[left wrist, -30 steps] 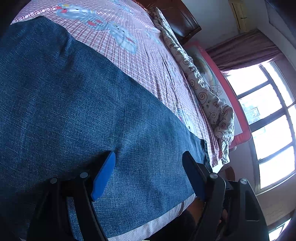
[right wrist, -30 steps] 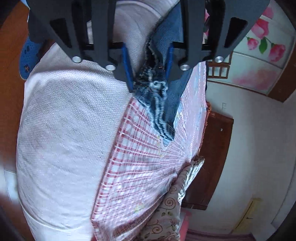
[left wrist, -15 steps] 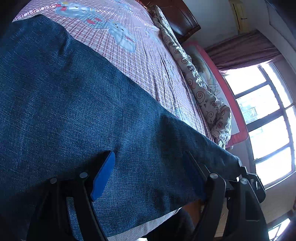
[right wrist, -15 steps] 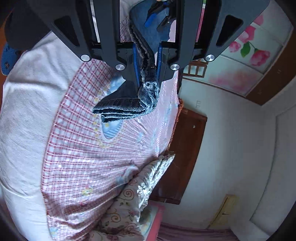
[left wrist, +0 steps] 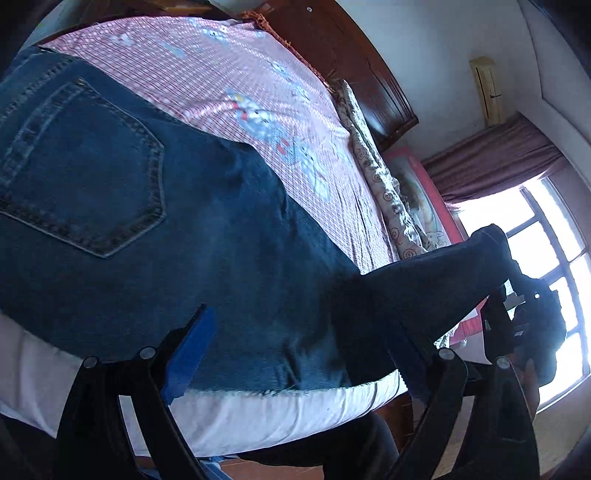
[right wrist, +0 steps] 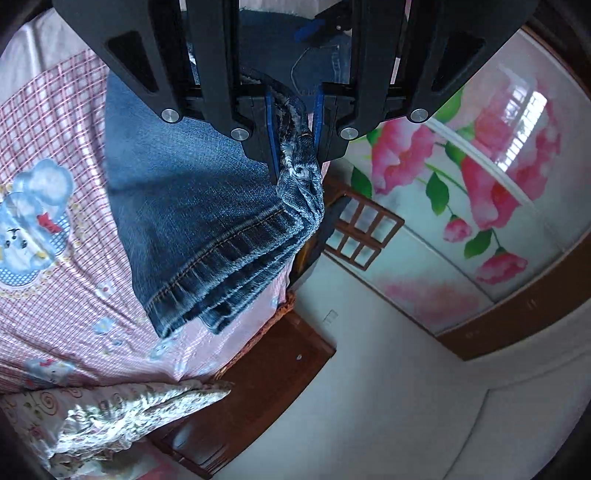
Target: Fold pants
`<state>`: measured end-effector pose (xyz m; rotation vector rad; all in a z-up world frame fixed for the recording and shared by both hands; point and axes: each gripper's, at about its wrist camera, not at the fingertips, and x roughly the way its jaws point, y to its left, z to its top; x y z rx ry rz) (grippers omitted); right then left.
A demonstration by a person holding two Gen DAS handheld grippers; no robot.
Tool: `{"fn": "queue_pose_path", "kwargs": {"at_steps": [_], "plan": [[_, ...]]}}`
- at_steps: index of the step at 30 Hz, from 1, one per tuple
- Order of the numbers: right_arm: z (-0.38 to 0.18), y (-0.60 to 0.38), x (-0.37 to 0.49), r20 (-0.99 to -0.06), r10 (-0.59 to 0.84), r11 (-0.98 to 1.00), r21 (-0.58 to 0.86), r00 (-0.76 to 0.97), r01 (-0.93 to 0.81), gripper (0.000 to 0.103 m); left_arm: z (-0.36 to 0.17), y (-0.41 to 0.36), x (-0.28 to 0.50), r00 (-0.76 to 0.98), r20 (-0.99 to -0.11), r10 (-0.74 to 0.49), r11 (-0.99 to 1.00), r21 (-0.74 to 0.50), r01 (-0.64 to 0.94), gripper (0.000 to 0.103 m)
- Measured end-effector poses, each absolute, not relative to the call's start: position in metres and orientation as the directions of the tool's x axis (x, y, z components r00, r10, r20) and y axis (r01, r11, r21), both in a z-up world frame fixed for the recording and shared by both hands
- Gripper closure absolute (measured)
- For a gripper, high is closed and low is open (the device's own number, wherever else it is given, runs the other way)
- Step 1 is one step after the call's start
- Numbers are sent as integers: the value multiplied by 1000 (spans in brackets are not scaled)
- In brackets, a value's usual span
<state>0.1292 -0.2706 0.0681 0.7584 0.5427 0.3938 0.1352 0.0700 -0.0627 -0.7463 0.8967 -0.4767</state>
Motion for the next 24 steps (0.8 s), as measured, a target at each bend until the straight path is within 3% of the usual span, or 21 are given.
{"fn": "queue_pose_path", "kwargs": {"at_steps": [4,10,19,20,22,24], "plan": [[24,-188,154,-473,547,760,626,691,-174,88,-63,111,114,609,-527,-593,685,-728,37,12],[-76,-116,173,-739,421,902,405,526,-152,88,-78,138,99,638,-542,-548,682,-731,-36,11],[-38,-85,164,-704,383,922,253,598,-293,88,-108,138,99,621,-567,-541,669,-738,-91,11],[-47,-77,167,-728,378,922,235,572,-309,86,-108,137,100,620,-566,-543,667,-739,-91,11],[-75,-62,174,-803,378,913,241,461,-329,72,-109,134,102,618,-567,-545,668,-739,-88,11],[-75,-60,163,-778,394,901,224,489,-371,66,-108,133,103,616,-572,-542,675,-733,-85,11]]}}
